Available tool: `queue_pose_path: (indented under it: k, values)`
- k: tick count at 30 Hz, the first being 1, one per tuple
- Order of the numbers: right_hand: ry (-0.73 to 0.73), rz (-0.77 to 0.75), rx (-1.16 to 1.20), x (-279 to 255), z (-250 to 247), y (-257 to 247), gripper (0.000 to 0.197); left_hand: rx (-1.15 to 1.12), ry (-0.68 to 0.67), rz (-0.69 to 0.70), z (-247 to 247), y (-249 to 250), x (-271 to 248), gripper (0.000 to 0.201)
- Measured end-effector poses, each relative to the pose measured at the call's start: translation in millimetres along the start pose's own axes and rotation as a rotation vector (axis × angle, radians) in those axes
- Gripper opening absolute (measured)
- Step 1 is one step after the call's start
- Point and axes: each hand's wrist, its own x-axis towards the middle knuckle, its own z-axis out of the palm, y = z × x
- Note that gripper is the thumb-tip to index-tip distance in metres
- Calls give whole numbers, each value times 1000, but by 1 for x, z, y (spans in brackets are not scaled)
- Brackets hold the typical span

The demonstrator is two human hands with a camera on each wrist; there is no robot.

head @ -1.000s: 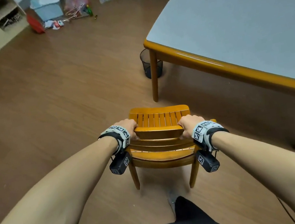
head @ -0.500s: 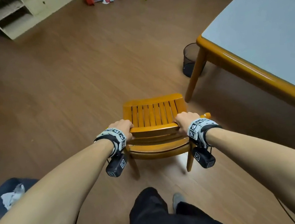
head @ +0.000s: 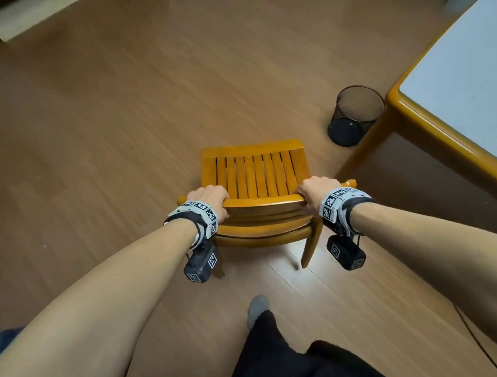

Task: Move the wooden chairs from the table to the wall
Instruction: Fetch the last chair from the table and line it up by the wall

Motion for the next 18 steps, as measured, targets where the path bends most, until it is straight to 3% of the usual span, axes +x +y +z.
queue_pose_path:
  k: [13, 18]
  values:
    - [20, 88, 76, 137, -84, 58, 19, 69, -59, 62, -98, -2, 160, 11]
    - [-15, 87, 94, 199, -122, 94, 20, 83, -62, 64, -139, 8, 230, 23]
